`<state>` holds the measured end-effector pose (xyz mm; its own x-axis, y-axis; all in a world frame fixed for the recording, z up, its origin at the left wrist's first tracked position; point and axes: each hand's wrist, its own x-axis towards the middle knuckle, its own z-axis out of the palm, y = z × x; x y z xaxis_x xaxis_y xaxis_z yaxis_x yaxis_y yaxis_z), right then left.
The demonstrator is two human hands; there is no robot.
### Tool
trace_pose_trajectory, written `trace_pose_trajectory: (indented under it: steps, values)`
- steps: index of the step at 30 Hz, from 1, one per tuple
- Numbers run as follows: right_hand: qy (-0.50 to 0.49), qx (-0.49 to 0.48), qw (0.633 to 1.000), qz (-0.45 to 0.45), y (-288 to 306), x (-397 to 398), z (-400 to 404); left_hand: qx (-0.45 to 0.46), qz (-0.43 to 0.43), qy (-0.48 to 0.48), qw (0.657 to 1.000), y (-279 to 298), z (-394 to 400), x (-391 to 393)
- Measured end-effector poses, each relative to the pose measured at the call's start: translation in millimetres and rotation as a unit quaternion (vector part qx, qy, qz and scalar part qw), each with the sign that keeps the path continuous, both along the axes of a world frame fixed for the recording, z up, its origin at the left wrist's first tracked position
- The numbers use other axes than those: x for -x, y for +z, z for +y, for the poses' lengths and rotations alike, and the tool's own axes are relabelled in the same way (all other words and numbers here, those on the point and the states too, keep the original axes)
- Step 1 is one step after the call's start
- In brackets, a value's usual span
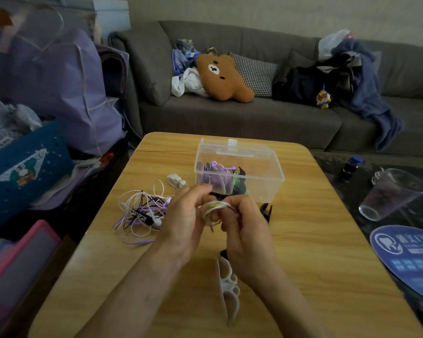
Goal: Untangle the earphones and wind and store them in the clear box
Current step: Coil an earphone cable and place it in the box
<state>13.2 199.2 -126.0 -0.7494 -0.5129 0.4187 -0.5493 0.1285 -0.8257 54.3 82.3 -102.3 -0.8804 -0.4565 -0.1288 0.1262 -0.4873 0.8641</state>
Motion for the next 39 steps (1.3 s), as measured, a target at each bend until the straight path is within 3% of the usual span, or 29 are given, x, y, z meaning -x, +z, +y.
trace_pose_trajectory:
  steps: [3,5,6,8,10,11,13,15,18,20,24,27,30,34,39]
  values:
    - [-0.049,-0.027,0.997,-0.057,2,14,9,0.015,0.027,-0.017,0.999,7,0,-3]
    - [-0.065,-0.045,0.993,-0.089,4,25,17,0.160,-0.041,-0.002,0.986,10,2,-6]
    - [-0.069,-0.065,0.991,-0.097,4,31,21,0.277,-0.098,-0.003,0.956,9,2,-8]
    - [-0.078,-0.117,0.984,-0.112,2,42,27,0.507,-0.208,-0.054,0.835,5,0,-15]
    - [-0.093,-0.156,0.975,-0.131,-3,49,31,0.596,-0.296,-0.161,0.729,2,2,-21]
    - [-0.099,-0.167,0.971,-0.142,-4,52,33,0.605,-0.330,-0.207,0.695,1,5,-23]
    - [-0.099,-0.175,0.967,-0.157,-4,53,33,0.602,-0.365,-0.254,0.664,1,12,-25]
    - [-0.098,-0.178,0.964,-0.169,-3,52,32,0.611,-0.364,-0.248,0.658,-1,14,-25]
    - [-0.094,-0.180,0.963,-0.175,-2,50,32,0.612,-0.341,-0.250,0.668,-3,7,-22]
    - [-0.085,-0.167,0.963,-0.196,0,49,33,0.586,-0.331,-0.256,0.694,-2,-3,-23]
    - [-0.057,-0.082,0.951,-0.292,8,43,33,0.499,-0.263,-0.249,0.788,-1,-23,-25]
    - [-0.014,-0.019,0.932,-0.362,11,37,30,0.349,-0.195,-0.250,0.882,1,-28,-28]
    - [0.030,0.027,0.911,-0.410,15,31,27,0.251,-0.140,-0.217,0.933,3,-22,-26]
    - [0.064,0.068,0.894,-0.439,19,24,25,0.192,-0.111,-0.136,0.966,1,-11,-20]
    - [0.087,0.043,0.902,-0.421,17,17,20,0.137,-0.110,-0.089,0.980,-5,2,-13]
